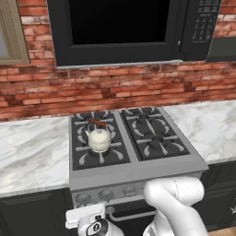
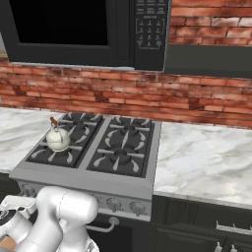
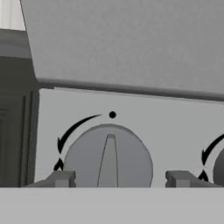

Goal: Turn on the front left burner of the stove.

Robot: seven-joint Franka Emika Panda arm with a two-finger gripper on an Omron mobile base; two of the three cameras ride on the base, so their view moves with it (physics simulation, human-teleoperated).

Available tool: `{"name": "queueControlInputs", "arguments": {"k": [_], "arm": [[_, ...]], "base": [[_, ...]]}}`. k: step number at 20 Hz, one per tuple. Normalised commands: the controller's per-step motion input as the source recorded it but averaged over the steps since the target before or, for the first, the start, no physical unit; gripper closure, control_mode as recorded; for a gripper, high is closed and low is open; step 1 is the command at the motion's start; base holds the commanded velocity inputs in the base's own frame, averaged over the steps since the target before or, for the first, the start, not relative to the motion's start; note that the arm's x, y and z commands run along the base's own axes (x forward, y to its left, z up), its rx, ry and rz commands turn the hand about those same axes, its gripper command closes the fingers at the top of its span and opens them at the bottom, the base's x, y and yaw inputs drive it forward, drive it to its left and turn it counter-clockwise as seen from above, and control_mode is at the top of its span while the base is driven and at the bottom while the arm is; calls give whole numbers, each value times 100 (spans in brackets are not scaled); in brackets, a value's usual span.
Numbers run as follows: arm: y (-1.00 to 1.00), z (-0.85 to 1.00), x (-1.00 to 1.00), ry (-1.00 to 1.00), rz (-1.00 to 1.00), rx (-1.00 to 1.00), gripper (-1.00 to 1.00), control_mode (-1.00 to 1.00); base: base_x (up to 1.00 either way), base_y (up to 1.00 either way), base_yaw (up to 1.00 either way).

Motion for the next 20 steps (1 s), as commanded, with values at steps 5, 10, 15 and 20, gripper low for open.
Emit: {"name": "queueControlInputs", "arguments": {"k": [5,10,15,20], "arm": [[18,-13,15,1,0,0,100,-100],[1,-2,2,7,0,0,100,-100],[1,0,0,4,0,0,100,-100],[16,0,4,12,7,-18,100,-100]], "base": [[0,0,0],[0,0,0],[0,0,0],[0,0,0]]}}
